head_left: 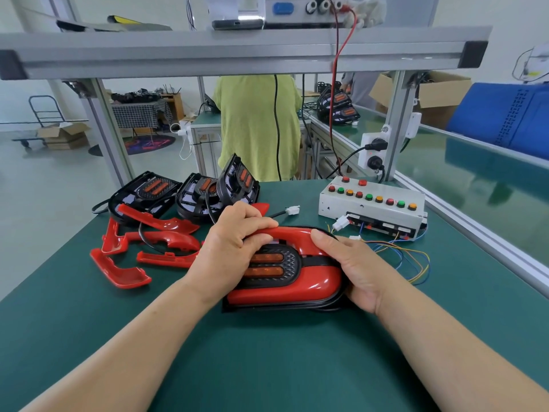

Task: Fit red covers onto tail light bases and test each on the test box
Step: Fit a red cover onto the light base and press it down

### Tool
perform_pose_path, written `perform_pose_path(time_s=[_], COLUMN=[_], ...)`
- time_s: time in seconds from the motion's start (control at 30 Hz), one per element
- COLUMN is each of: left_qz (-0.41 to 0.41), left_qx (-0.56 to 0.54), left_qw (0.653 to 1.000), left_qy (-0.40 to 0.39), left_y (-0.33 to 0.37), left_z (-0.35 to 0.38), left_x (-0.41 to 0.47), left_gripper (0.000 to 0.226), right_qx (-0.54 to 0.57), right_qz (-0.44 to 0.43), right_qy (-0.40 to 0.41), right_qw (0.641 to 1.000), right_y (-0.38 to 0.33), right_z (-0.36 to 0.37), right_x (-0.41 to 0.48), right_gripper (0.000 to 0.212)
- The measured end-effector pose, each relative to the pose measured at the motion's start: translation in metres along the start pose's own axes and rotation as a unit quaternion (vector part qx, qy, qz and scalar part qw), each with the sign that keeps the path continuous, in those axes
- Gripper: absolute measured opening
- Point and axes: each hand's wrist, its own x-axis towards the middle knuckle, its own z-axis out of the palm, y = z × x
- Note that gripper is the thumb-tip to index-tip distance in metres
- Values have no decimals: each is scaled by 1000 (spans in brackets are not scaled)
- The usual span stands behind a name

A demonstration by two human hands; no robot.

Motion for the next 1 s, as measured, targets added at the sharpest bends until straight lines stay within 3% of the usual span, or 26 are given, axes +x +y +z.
perform_pose_path(time_s=[0.4,0.8,1.0], left_qz=[8,87,82], left_qx=[-4,91,95], left_qw=[1000,992,992], left_qy=[12,-9,-23], left_y=[-4,10,12], left_z=[-1,-10,-14], left_x=[0,1,0], left_gripper=[20,26,26], right_qx=[-6,29,24], right_qz=[12,45,38], right_qy=[0,52,51], right_qw=[1000,997,998], right_y=[0,0,0], right_z=[-1,-6,-7], right_x=[1,5,4], right_gripper=[53,43,44])
